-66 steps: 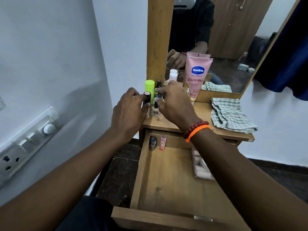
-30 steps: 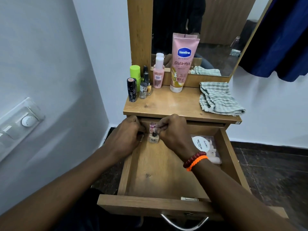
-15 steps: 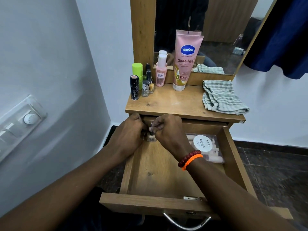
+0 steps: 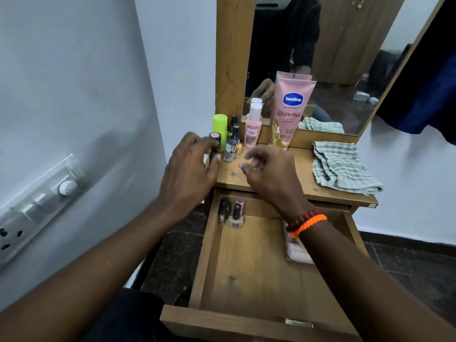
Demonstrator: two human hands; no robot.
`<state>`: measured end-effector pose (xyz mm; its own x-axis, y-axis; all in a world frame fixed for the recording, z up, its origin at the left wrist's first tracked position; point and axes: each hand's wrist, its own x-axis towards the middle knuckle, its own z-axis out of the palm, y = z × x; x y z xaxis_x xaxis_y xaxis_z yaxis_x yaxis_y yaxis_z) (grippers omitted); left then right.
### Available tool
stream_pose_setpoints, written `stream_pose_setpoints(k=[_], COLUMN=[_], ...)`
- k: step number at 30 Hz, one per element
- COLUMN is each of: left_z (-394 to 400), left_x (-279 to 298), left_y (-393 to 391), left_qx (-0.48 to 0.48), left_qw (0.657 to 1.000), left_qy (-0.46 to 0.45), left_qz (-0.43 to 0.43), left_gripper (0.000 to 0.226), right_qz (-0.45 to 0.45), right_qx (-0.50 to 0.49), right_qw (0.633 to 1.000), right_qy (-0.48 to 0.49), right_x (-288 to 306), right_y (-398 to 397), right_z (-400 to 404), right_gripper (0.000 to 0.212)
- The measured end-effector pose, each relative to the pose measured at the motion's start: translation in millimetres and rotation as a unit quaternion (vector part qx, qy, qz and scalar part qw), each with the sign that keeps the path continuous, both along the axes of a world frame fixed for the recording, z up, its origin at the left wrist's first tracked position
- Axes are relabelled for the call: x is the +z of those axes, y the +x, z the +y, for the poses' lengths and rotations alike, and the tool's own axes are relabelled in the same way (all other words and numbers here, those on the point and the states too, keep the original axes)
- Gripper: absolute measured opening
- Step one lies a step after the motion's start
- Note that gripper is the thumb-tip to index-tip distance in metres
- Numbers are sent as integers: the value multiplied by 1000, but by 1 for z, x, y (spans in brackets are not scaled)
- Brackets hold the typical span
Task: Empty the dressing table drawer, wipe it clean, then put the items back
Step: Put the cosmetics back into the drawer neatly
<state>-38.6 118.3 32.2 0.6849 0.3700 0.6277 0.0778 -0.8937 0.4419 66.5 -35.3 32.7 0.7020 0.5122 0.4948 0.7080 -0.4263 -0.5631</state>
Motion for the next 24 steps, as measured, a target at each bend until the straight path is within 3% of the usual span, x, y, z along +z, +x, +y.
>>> stream_pose_setpoints(k=[4,8,13,18,24], left_z=[13,15,13,9,-17], left_x=[21,20,14,16,25], left_y=[24,34,32,27,-13], left_qx=[60,61,52,26,-31], left_qw=[998,996,997,1000,999], left_qy=[16,38,47,10,-7], left_qz=[8,44,20,-1,-31], left_gripper=[45,36,27,25,40], right_qz=[-63,-107,-117,-77,12], right_qx=[-6,12,9,5,4], right_qw=[996,990,992,997,999], right_qy=[-55,-96,-38,-8,30], right_x=[16,12,8,13,17], right_y=[17,21,22,18,-17], right_z=[27,39,44,41,-14], right_gripper=[37,29,23,14,18])
